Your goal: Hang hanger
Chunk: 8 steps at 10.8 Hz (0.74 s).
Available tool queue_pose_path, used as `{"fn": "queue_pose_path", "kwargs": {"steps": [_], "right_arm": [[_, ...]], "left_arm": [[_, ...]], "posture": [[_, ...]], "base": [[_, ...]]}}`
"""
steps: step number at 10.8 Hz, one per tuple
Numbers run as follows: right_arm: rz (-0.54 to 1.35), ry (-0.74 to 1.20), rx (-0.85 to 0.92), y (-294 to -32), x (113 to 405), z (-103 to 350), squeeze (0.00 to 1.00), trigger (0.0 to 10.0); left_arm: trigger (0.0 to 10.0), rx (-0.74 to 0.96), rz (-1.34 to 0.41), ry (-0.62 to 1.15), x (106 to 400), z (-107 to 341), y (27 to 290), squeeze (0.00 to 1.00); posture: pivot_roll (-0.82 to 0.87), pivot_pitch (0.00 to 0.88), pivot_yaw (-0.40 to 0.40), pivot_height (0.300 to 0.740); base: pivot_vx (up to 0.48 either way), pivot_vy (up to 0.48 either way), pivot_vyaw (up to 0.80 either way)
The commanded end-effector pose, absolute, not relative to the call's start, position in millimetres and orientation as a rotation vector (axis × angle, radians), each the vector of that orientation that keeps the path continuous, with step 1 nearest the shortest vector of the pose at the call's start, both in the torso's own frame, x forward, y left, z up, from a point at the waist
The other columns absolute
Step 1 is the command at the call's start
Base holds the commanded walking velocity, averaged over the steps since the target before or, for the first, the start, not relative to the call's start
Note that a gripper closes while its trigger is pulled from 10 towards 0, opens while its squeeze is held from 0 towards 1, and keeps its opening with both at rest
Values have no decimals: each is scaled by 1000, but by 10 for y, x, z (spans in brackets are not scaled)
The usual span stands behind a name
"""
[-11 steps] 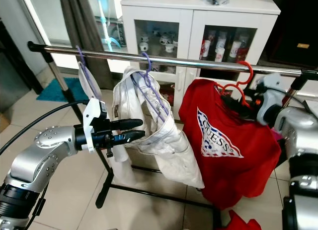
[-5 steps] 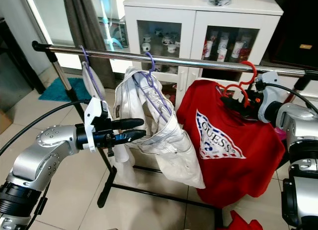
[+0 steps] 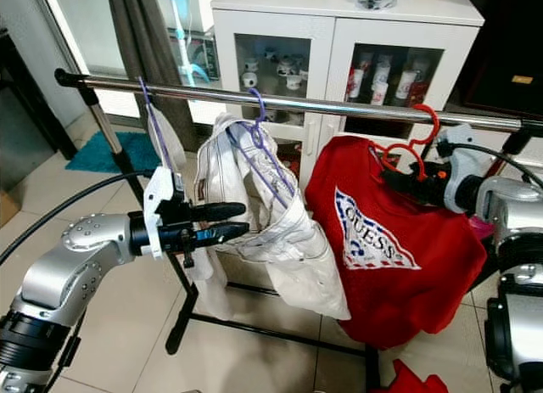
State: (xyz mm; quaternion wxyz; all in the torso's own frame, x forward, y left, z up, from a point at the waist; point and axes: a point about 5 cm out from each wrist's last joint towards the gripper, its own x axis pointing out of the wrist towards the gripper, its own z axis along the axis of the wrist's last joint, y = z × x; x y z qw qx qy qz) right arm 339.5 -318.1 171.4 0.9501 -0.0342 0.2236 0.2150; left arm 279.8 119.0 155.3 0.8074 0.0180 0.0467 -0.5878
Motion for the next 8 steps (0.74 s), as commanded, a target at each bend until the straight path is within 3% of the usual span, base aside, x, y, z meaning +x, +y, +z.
{"fn": "queue_pose_path", "kwargs": {"steps": [1, 8], "right_arm": [[436, 448, -77, -3222, 3402, 1796, 0, 0], [453, 472, -72, -3258, 3380, 1804, 0, 0]], "left_arm": [[10000, 69, -1264, 100, 2822, 1571, 1192, 0], [10000, 71, -1270, 100, 2847, 1564, 1176, 0]], "posture": [[-157, 0, 61, 740], [-162, 0, 66, 740]], "base": [[0, 0, 0], [0, 0, 0]]}}
